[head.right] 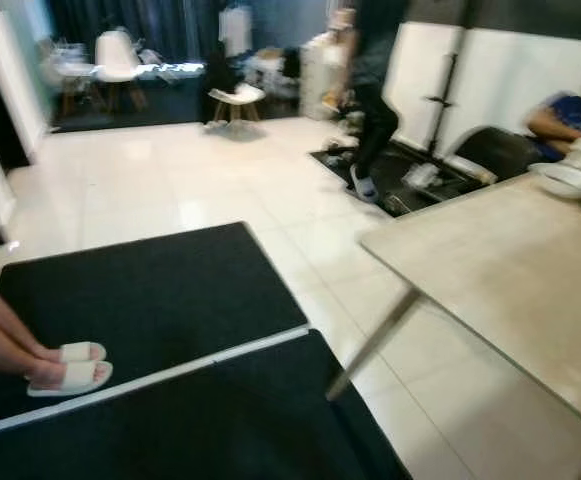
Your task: Restocking fridge
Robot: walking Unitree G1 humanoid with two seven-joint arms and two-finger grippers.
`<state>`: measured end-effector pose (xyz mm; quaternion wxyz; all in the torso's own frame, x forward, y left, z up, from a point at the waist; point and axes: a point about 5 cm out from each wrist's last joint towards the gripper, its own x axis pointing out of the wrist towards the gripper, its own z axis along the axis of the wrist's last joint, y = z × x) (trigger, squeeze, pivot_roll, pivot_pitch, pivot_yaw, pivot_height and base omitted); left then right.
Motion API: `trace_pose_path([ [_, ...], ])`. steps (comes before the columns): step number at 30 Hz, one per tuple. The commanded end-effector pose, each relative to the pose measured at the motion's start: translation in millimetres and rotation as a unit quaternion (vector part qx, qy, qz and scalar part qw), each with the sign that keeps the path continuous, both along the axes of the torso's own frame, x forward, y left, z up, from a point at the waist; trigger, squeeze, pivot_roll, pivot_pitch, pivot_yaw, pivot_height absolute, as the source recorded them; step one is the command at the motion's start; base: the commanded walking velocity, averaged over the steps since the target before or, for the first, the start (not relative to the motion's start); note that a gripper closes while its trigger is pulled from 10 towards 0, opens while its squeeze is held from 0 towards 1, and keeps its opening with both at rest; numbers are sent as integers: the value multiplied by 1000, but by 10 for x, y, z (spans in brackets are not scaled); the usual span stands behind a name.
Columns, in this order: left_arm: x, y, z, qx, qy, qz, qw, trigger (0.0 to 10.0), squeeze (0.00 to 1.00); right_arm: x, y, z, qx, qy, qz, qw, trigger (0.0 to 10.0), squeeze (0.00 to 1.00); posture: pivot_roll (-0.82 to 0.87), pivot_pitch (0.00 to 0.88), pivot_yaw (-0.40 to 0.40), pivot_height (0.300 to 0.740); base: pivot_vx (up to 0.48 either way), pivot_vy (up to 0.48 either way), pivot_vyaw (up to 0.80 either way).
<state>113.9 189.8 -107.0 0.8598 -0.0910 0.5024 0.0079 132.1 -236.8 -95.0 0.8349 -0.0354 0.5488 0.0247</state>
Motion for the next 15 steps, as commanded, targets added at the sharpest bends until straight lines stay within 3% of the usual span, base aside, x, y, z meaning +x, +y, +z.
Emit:
trace_pose_path([
  [1,-6,-31,-7,-2,4,-5,1000,10000,0,-107,-87,-13,-11,16,-8,1000,10000,0,-79,0,-6,740,454,0,0],
  [15,-3,-14,-4,2,4,-14,1000,10000,0,-112,-99,-12,-14,17,-5,1000,10000,0,-75,0,-9,740,457,0,0],
])
